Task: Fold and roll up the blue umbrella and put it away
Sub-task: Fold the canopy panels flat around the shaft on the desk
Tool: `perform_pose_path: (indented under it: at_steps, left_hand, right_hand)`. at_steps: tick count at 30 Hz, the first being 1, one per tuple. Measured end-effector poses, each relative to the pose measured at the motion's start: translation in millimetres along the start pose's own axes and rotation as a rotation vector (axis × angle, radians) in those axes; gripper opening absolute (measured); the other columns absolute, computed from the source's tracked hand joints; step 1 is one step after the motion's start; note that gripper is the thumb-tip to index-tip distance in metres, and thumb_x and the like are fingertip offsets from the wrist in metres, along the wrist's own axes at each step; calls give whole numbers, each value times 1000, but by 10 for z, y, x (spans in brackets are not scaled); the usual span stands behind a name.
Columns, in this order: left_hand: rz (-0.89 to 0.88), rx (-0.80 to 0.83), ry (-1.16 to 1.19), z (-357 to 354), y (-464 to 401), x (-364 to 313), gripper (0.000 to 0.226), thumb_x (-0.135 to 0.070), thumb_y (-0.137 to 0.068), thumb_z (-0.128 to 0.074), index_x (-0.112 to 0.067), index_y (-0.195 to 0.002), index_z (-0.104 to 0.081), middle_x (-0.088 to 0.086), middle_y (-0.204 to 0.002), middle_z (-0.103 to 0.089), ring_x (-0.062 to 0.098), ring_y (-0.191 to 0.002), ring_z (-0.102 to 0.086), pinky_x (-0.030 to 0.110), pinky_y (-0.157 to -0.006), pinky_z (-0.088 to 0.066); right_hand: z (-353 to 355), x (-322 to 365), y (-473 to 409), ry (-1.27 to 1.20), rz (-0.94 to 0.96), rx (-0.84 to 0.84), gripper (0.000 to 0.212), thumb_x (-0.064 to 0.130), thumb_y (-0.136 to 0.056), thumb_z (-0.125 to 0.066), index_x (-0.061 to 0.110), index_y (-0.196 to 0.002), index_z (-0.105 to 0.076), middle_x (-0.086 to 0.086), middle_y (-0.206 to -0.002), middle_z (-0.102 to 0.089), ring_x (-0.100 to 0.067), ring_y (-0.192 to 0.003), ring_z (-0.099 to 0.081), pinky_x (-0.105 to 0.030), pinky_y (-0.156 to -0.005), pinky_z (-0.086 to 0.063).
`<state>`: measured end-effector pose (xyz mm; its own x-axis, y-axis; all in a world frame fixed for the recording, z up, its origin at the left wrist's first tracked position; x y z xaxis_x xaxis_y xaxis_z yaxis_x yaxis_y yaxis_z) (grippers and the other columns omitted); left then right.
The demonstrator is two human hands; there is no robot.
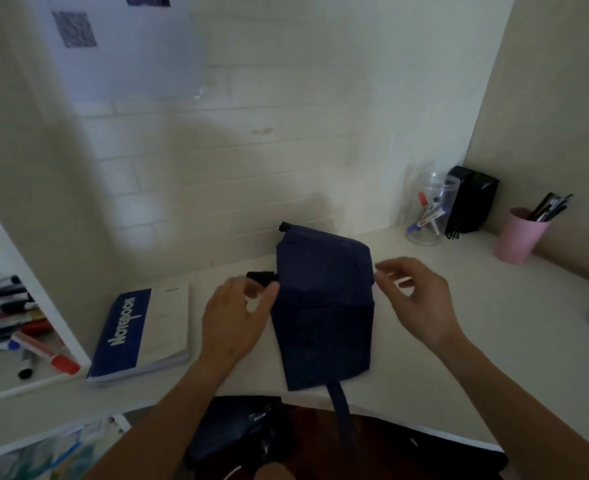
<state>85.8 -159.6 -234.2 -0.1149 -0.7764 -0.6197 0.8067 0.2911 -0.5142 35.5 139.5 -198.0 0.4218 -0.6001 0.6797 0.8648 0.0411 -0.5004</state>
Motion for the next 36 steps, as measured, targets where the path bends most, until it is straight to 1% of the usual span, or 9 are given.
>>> perform_pose_path:
  at_steps: [4,7,10,13,17,21,23,28,36]
  left_hand:
    - [389,126,360,-118,-452,-161,46,-64,-86,-66,-21,-71,-58,-7,-77,-64,13,-75,-60,31,-72,-49]
    - [551,232,577,-348,-587,-224,36,-45,-80,-82,-15,-71,-63,3,-86,-72,17,-78,-66,36,-79,-59]
    - [536,241,693,-387,-569,-298,10,-23,-88,-78,-18,-85,-70,1,-93,-74,12,-82,-69,21,-67,-58]
    - [493,262,796,-331,-494,-280,13,-20,-88,-77,-12,-98,-77,6,-102,-78,21,-96,-74,28,-80,-59]
    - [469,317,837,-288,-341,-250,18,-17,-88,-74,-9,-104,-78,5,-104,-79,24,-101,-74,36,-92,-58]
    - [448,313,804,-268,-190,-252,48,-43,-88,-74,3,-103,-72,20,-104,-74,22,-90,-65,40,-86,-52]
    - [422,272,765,-220,-128,-260,40,-40,-92,-71,0,-98,-75,19,-104,-74,20,-87,-66,41,-84,-57]
    - [379,247,695,-143,77,-201,20,-29,-95,-69,-13,-90,-79,-5,-83,-77,-2,-69,-66,8,-56,-46]
    - [491,304,725,-217,313,-78,22,-31,-94,-69,-11,-94,-79,11,-101,-78,18,-88,-67,29,-65,-52]
  right_hand:
    - [-214,-225,-540,-198,-441,116,25,29,-87,-70,17,-109,-67,-3,-101,-72,-13,-84,-67,-29,-76,-50]
    - [-460,-306,-683,-255,-551,246,24,20,-84,-73,5,-103,-70,-18,-99,-75,-23,-80,-66,-31,-69,-50]
    - [-499,-248,-699,-389,-532,268,32,8,-83,-75,7,-115,-70,-17,-100,-72,-21,-80,-62,-28,-67,-50]
    - [-463,-191,-611,-593,-509,331,39,2,-83,-73,16,-120,-70,-15,-120,-71,-20,-97,-64,-28,-79,-52]
    - [-420,-184,-470,-736,-439,432,45,-2,-80,-75,22,-118,-74,-16,-122,-71,-30,-119,-64,-45,-106,-47]
    - [-297,-130,-323,-645,-311,440,42,1,-80,-77,24,-116,-75,-13,-105,-73,-23,-105,-67,-37,-91,-51]
    - [-228,-119,-253,-604,-286,424,39,4,-81,-77,26,-114,-76,-9,-100,-74,-19,-100,-67,-30,-88,-47]
    - [-120,-180,-50,-627,-308,386,31,3,-81,-77,17,-108,-79,-6,-106,-78,-16,-107,-70,-28,-100,-47]
    - [-180,-112,101,-360,-192,468,55,17,-73,-89,37,-121,-70,-2,-107,-71,-15,-80,-66,-22,-77,-56]
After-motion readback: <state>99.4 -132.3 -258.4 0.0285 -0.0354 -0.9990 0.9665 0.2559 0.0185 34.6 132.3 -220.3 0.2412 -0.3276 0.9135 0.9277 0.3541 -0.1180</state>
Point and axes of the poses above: each hand's wrist, its own y-axis away from the middle knuckle, its own z-axis out of the back of the hand, x = y × z, the point moved 7 cm from there along -y, towards the middle knuckle
